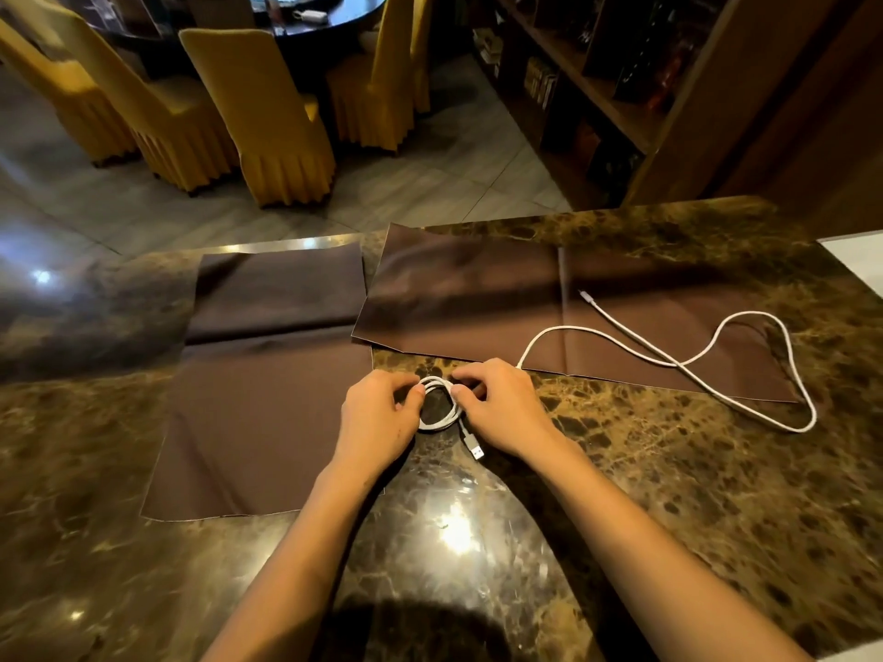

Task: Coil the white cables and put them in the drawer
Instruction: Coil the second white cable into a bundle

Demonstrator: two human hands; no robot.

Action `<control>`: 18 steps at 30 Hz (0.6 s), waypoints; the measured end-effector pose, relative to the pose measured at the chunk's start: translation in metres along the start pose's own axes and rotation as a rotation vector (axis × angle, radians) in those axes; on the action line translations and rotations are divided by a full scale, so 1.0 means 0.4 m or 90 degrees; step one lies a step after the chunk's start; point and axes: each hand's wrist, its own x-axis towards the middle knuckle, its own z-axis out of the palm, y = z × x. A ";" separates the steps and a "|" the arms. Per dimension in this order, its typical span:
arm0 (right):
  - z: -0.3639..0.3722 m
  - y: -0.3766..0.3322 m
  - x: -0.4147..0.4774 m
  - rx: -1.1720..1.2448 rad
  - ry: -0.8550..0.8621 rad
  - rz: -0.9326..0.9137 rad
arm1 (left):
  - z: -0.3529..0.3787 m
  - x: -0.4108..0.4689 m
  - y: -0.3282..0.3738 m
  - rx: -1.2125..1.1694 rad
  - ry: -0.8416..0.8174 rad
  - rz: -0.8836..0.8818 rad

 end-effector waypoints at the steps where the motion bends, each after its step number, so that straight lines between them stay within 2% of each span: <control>1: -0.001 0.005 -0.001 0.000 -0.001 0.001 | -0.001 0.000 0.003 0.001 0.001 -0.004; 10: -0.038 0.060 -0.026 0.009 0.008 0.001 | -0.016 0.018 0.014 0.067 -0.003 -0.038; 18: -0.109 0.105 -0.054 0.020 0.016 -0.049 | -0.066 -0.015 0.037 0.109 -0.015 -0.077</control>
